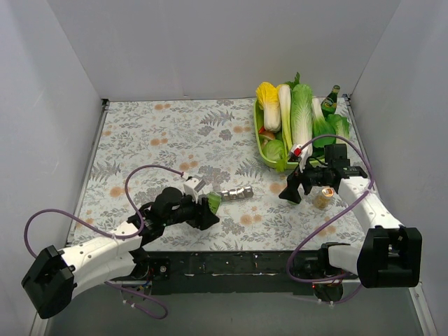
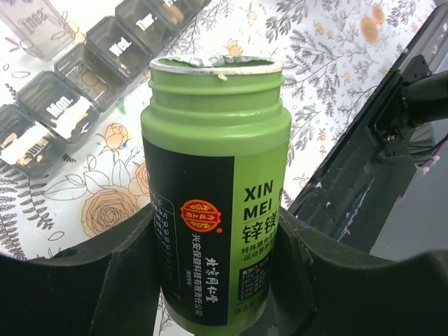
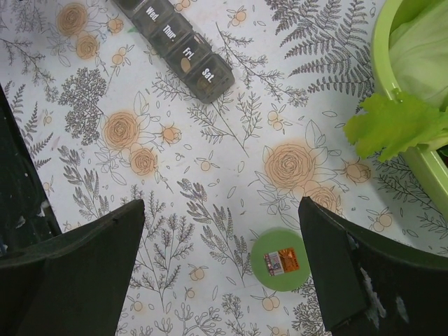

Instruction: Sort the pills into containers

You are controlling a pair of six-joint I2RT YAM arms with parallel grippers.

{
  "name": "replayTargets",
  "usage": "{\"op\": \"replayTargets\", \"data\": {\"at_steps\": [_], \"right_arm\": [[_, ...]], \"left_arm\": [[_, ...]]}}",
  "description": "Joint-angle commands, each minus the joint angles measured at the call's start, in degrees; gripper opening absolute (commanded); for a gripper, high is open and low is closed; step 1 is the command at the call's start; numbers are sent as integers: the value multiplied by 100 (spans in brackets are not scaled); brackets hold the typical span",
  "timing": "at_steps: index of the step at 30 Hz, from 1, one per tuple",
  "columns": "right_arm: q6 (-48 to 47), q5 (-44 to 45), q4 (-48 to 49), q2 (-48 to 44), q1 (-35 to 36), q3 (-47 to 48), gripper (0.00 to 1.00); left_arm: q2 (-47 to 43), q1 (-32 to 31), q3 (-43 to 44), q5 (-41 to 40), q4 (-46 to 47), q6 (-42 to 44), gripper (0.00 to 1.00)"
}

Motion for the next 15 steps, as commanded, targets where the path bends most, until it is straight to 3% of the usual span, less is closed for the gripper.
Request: {"op": "replayTargets", "data": {"at_steps": [1,8,12,13,15], "right_arm": [[-238,-329,150,37,-85,-64,98],[-1019,-890,-499,90,-111,138,98],[-3432,-1857,-1938,37,143,244,98],[-4291,-1797,-2090,55,422,279,98],[-4982,-1448,-2118,72,757,297,98]], "left_arm": [[148,-23,323,24,-86,-72,0],[-194,-23,235,227,63,174,0],[-704,-23,261,446,257,832,0],[-835,-14,296,498,239,1190,0],[-872,-14,454,674,-31,1736,0]]}}
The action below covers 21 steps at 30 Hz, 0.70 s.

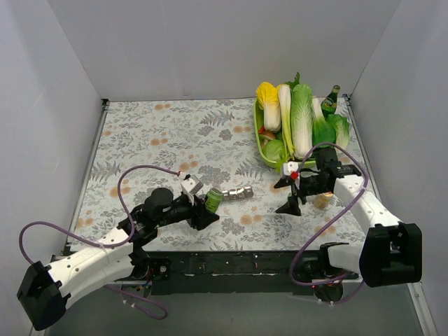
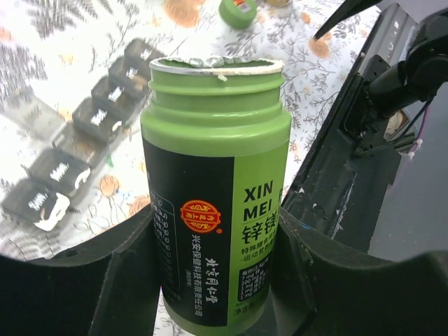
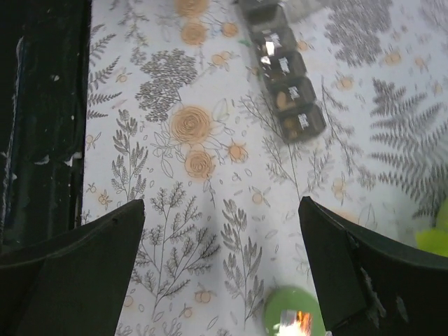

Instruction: Sort the pills into containers

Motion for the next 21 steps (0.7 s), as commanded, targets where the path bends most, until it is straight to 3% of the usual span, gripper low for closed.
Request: {"op": "replayTargets", "data": {"at_steps": [1,3,5,9,14,21], "right_arm": [[-3085,-132,-894,35,969,308,98],[-3022,393,-536,123,1393,378,98],[-2330,773,290,377,1999,527,98],[-1668,1783,996,1341,2642,1009,98],[-921,2276,1049,2363,2810,1993,96],[-226,2629,1295,3093,2933,2241,91]], "left_arm": [[-192,-14,609,432,-209,1366,0],[-86,-14,847,476,-796,2218,0],[158,-6,1190,415,-1238,2964,0],[380,56,1358,108,-2038,3844,0],[310,512,1332,89,-2039,4189,0],[231,1374,1201,827,-2207,4524,0]]}}
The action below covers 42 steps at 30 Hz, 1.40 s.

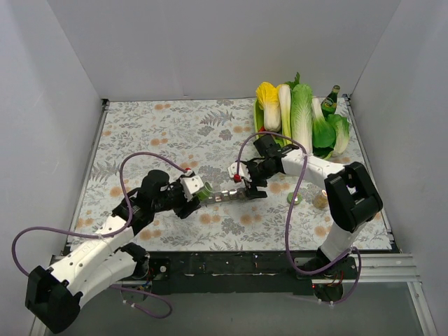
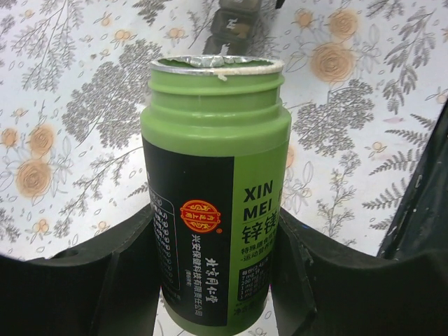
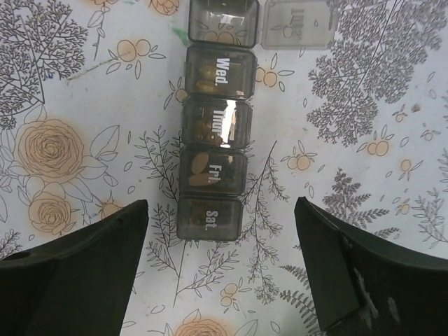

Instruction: Sort the pills into containers

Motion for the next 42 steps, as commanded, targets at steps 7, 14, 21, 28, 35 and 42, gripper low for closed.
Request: {"op": "replayTargets", "data": {"at_steps": [7,14,21,28,35,42], "right_arm": [[972,453,294,553,370,246,83],[1543,654,601,616,370,88,61],[1825,901,822,370,362,-272,45],[1974,980,744,0,177,-598,38],[2238,1121,647,-404,-183,-976,37],[2370,1130,690,-843,-517,-1415,38]], "left_arm": [[-71,701,-96,823,-38,610,0],[-176,780,-184,937,-56,628,0],[-220,815,-272,1051,-21,619,0],[139,815,-211,1490,67,566,0],[1035,815,35,1965,471,549,0],[2318,631,606,2062,629,601,0]]}}
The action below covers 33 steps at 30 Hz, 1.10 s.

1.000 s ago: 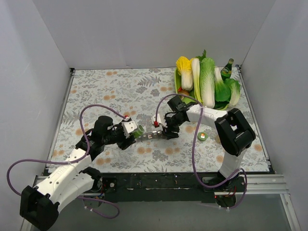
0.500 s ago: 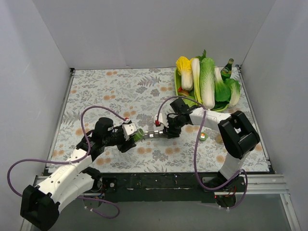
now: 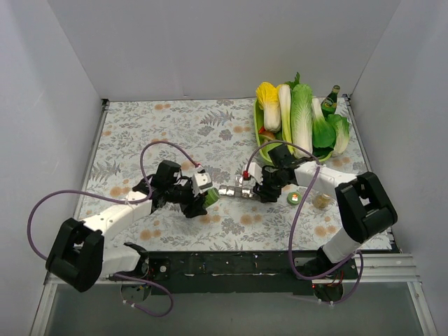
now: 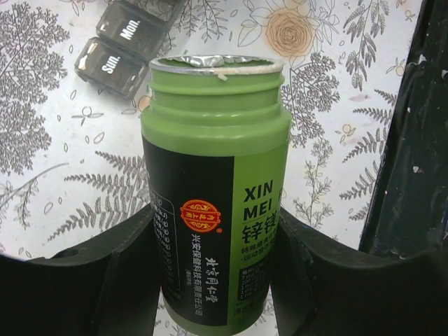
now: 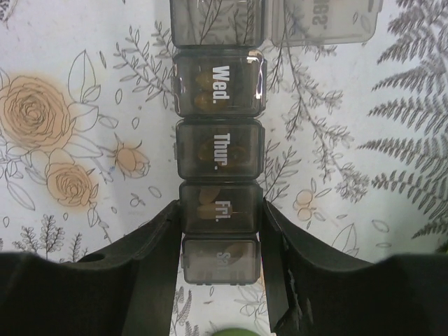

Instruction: Sort the pills into containers

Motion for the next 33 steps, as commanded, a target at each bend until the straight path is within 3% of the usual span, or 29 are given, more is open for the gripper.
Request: {"op": "replayTargets", "data": {"at_steps": [1,4,5,7,8,9,17,20,27,33], "right_arm": [[145,4,-77,-356,-176,-237,38],[145,-110,-77,-523,-247,-352,46],[145,-154,-86,-558,-255,-369,57],[171,-242,-129,-681,-282,-361,69],[145,-286,-147,-717,-291,-369,83],[145,-382,-165,-830,-317,-352,89],[-171,-1497,-1076,-1322,-852,228,95],[-777,-2129,-1421,-1551,-1300,325,96],[-918,-3212,-1334,-1929,-2644,-184,98],[-980,-3319,-1237,-1974,-2927,-281,98]], "left_arm": [[586,-202,534,259,324,94,0],[1008,-334,719,224,324,103,0],[1071,-361,746,215,324,103,0],[1185,-405,816,198,332,77,0],[1264,-422,842,189,324,60,0],[1291,-440,843,189,324,51,0],[1686,-703,1281,-57,69,-169,0],[1853,-783,1466,-250,-141,-204,0],[2126,-940,1992,-839,-660,-345,0],[2495,-1169,2407,-1296,-1162,-485,0]]}}
